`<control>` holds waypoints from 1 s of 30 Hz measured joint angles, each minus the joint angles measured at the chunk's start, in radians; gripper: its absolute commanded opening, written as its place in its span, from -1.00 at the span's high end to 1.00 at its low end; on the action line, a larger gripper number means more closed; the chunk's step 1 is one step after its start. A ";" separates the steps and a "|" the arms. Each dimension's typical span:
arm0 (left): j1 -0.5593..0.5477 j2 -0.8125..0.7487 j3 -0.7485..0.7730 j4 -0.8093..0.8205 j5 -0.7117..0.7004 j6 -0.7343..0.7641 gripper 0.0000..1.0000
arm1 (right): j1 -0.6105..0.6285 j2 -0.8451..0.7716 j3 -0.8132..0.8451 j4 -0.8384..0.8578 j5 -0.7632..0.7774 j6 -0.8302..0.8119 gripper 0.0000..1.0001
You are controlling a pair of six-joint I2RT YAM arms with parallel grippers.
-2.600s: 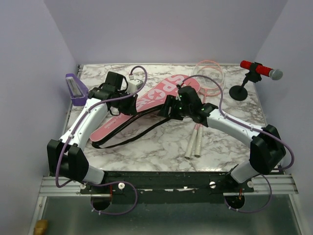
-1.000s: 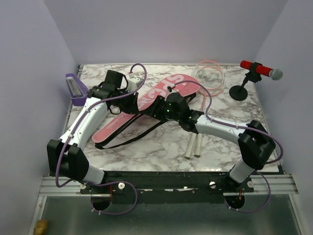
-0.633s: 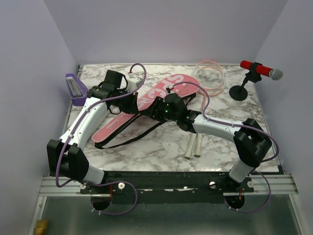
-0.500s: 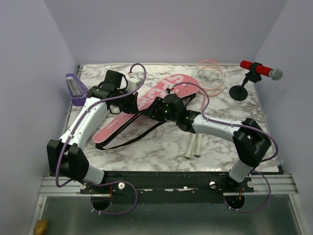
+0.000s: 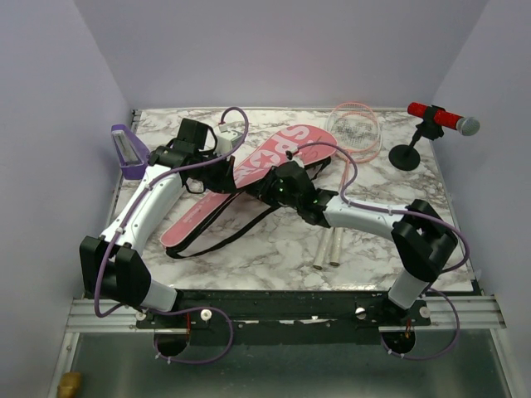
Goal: Pack up the badminton gear
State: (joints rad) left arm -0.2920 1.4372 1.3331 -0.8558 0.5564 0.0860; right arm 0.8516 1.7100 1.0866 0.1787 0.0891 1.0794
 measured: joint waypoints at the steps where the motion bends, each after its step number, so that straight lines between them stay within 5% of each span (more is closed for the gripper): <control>1: 0.000 0.000 0.000 -0.001 0.002 -0.001 1.00 | 0.000 0.000 -0.006 0.000 0.008 0.001 0.57; 4: 0.000 0.000 0.000 -0.005 0.007 -0.001 1.00 | 0.000 -0.006 -0.042 -0.001 0.033 0.000 0.48; 7: 0.000 0.000 0.000 -0.007 0.010 -0.001 1.00 | 0.000 -0.037 -0.099 -0.009 0.063 0.002 0.06; 10: 0.000 0.000 0.000 -0.008 0.018 -0.001 1.00 | 0.000 -0.092 -0.149 -0.018 0.095 0.003 -0.13; 17: 0.000 0.000 0.000 -0.008 0.041 -0.001 1.00 | 0.000 -0.183 -0.161 -0.020 0.151 0.000 -0.15; 30: 0.000 0.006 0.000 -0.009 0.073 -0.002 1.00 | 0.021 -0.116 -0.132 0.044 0.122 -0.007 -0.15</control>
State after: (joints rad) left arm -0.2920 1.4429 1.3331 -0.8646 0.6296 0.0837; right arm 0.8726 1.5936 0.9543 0.2226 0.2115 1.0725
